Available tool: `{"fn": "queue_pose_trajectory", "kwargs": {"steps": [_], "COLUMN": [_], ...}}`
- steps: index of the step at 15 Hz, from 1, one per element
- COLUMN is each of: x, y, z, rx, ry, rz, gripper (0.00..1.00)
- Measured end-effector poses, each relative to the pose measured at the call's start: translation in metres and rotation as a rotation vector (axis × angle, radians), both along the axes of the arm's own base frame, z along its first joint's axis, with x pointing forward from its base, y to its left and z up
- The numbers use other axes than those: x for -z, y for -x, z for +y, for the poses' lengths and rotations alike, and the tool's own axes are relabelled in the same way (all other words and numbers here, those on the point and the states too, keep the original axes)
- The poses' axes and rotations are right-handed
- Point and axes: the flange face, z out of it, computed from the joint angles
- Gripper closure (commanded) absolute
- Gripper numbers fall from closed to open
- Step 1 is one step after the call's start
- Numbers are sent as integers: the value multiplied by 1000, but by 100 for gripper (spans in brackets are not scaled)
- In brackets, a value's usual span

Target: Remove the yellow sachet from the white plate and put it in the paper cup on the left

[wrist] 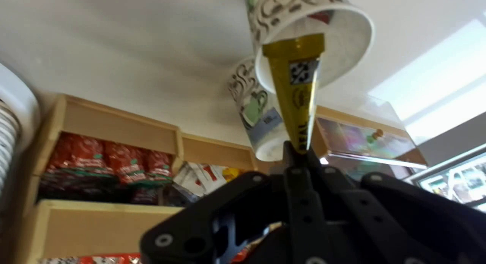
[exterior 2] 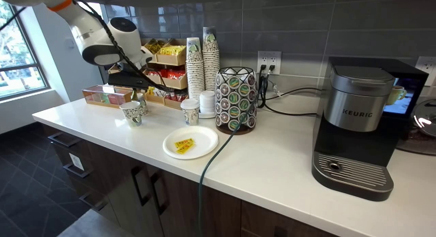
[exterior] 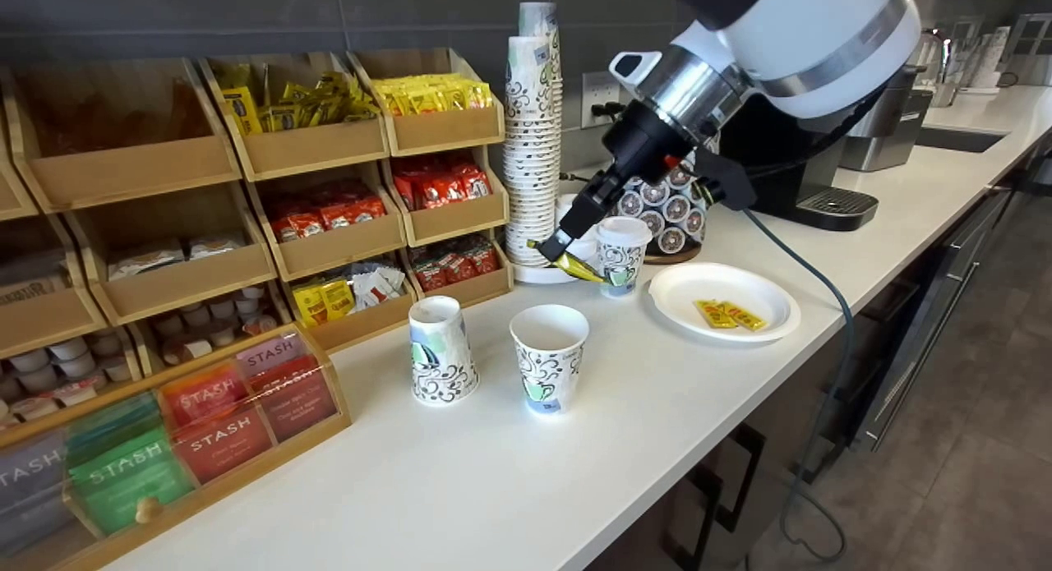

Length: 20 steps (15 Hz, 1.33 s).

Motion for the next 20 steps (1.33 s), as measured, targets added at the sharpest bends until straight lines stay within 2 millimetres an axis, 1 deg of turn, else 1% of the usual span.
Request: {"fn": "queue_pose_trajectory", "kwargs": {"steps": [2,4,5,7,10,12,15,17,20], "x": [-11,-16,-15,-5,18,33,45,45,41], "y": [-1,-3,-3,-2,2,5,7,6,2], "z": [12,12,7,-11,-41,-52,-53,-50,-44], "rx": [-84,-173,-216,-294,-381,-432,-508,-535,-528], "ry": [-47,-97,-125,-183,-254,-297,-342,-360,-388], "rz": [-54,-95,-111,-122,-100,-80,-79,-96,-134], "gripper": [99,99,99,99,99,99,99,99,99]}}
